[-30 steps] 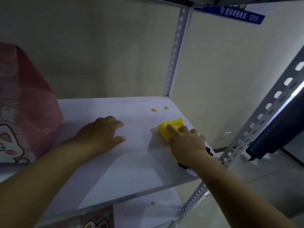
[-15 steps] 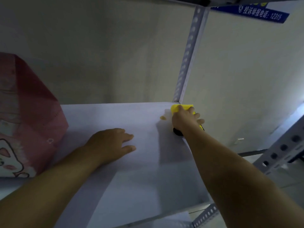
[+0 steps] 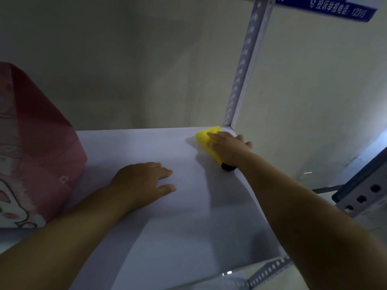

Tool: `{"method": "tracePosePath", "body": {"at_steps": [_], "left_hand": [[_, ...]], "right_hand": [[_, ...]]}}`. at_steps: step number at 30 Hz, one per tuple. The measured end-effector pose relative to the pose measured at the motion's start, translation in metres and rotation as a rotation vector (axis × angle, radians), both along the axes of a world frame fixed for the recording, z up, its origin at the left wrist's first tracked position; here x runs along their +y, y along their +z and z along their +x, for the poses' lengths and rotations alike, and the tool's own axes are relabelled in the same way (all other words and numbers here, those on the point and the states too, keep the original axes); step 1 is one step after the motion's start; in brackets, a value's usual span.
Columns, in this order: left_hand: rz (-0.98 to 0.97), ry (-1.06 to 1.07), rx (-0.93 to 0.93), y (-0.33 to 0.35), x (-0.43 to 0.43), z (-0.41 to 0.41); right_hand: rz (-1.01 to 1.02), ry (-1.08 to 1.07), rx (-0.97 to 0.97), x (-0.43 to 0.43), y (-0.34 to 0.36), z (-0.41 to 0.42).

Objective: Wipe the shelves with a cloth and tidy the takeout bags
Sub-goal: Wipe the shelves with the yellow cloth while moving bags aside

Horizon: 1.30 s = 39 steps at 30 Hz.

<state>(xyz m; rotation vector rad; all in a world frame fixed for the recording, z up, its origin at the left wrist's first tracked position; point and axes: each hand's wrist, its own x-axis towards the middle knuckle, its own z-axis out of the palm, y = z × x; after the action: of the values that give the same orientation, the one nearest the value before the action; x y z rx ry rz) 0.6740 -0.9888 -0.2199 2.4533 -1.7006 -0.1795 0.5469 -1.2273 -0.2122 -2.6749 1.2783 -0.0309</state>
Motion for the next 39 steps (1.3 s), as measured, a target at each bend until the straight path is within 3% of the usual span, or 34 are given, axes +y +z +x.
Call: {"method": "tracePosePath", "body": {"at_steps": [4, 12, 14, 17, 20, 30, 39], "left_hand": [[-0.018, -0.009, 0.000, -0.001, 0.001, 0.000], [-0.030, -0.014, -0.021, -0.001, 0.000, 0.000], [-0.022, -0.011, -0.009, -0.001, 0.000, 0.001], [-0.008, -0.008, 0.011, -0.002, 0.001, 0.000], [-0.015, 0.000, 0.023, -0.002, 0.003, -0.001], [0.033, -0.004, 0.037, 0.006, 0.004, -0.010], [0.099, -0.064, -0.028, 0.028, 0.052, -0.029]], "right_hand": [[-0.032, -0.192, -0.005, 0.003, 0.004, 0.012], [-0.085, 0.282, 0.015, 0.028, -0.007, 0.004], [-0.080, 0.202, 0.009, 0.017, -0.006, -0.009], [-0.067, -0.084, 0.004, 0.005, -0.004, -0.020], [-0.031, -0.157, 0.009, 0.017, -0.003, -0.009], [-0.049, 0.194, -0.074, 0.090, -0.006, -0.057], [-0.139, -0.192, -0.033, 0.137, -0.006, -0.107]]}}
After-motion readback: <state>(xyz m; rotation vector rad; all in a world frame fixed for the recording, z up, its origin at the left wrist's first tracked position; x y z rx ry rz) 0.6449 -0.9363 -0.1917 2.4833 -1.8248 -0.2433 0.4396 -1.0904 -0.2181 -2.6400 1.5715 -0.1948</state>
